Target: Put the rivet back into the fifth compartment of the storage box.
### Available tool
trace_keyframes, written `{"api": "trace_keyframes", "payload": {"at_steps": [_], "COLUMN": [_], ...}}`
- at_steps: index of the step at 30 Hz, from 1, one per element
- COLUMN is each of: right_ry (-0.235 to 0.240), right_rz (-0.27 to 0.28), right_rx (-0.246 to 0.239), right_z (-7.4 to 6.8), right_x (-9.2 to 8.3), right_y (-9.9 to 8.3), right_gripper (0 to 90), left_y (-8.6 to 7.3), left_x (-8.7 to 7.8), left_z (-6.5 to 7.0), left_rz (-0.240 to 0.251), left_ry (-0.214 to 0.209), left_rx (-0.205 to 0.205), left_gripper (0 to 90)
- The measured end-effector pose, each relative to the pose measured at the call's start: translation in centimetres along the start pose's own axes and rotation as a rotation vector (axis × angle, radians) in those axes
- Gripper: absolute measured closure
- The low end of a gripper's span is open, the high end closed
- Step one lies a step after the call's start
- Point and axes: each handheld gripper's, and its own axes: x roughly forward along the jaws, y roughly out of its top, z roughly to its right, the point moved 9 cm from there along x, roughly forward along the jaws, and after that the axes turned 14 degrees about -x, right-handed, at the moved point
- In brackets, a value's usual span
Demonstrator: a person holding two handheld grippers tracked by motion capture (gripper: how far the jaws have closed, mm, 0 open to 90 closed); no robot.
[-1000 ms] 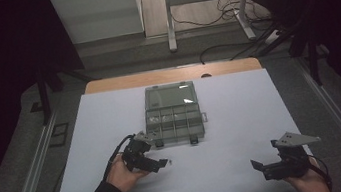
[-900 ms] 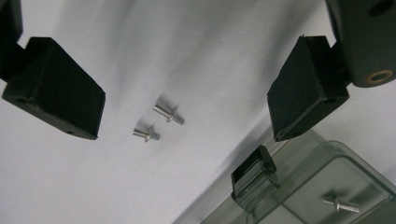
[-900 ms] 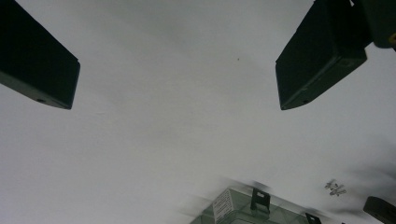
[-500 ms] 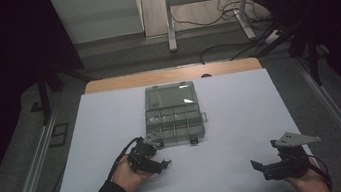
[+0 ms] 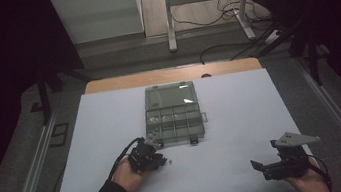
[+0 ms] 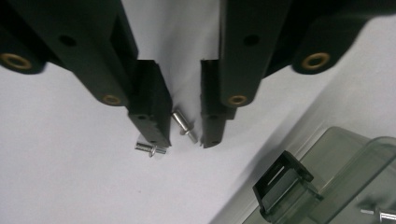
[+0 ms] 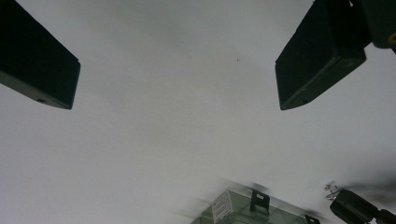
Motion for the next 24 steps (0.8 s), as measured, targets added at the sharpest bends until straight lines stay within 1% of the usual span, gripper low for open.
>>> {"api": "trace_keyframes", "payload": {"at_steps": [3,11,20,24], "right_ry": [0.000,0.000,0.002,0.003], "right_rz": [0.000,-0.001,-0.002,-0.003], "right_rx": [0.001,0.002,-0.001,-0.001], "right_z": [0.00,0.01,-0.01,-0.02], "right_x": [0.00,0.01,0.03,0.04], "right_y": [0.00,-0.01,-0.02,-0.02], "right_gripper": [0.0,0.0,0.0,0.0], "left_y": [-0.05,-0.22,-0.17,-0.08], "left_x": [-0.03,-0.15,-0.13,-0.11], "left_z": [-0.08,-0.31,-0.26,-0.09], "left_rz": [-0.002,-0.016,-0.016,-0.017], "left_ry": [-0.003,-0.011,-0.011,-0.021], "left_rx": [-0.009,-0.022,-0.015,-0.014], "left_gripper": [78.8,85.7,86.7,87.0]}}
